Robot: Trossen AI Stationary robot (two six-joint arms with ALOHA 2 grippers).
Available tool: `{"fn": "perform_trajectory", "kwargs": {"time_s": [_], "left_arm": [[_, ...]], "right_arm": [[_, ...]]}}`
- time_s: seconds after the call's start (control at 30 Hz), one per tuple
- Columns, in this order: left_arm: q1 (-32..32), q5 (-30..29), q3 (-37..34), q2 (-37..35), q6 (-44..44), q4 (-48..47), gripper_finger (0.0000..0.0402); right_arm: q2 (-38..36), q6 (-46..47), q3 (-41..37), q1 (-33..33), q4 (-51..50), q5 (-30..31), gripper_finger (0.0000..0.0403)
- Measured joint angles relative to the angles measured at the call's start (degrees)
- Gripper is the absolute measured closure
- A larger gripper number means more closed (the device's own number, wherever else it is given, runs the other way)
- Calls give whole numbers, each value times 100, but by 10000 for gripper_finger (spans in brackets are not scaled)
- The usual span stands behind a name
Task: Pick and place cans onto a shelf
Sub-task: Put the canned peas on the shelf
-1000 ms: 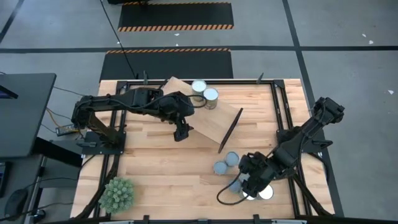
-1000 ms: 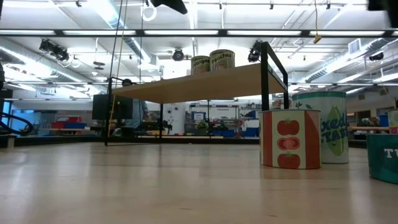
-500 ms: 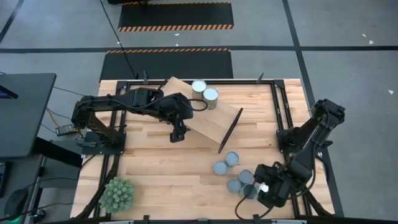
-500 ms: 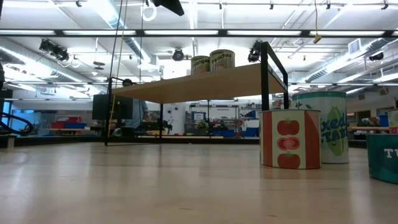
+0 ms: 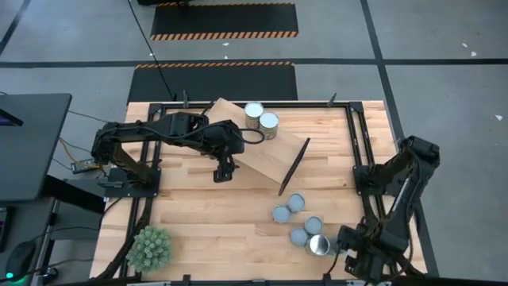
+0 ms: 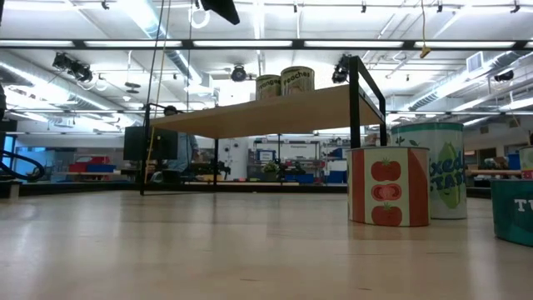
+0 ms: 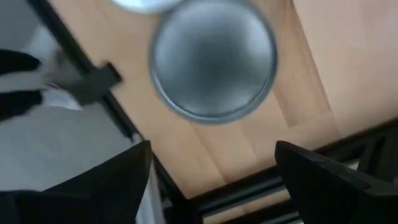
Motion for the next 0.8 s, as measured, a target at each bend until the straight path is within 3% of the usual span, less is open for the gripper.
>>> {"fn": "perform_trajectory", "kwargs": {"time_s": [0.13,0.27,0.6,0.8], "left_arm": [[0,-2,0,0,-30,4,111],[0,-2,0,0,-37,4,111],[29,-22,0,0,-35,8,111],[77,-24,0,0,-33,10,111]], "right_arm": [[408,-21,-2,-26,140,-176,54],[660,-222,-2,-109,559,32,54],[813,-20,0,-271,339,682,53],[813,-158,0,-480,322,917,23]]}}
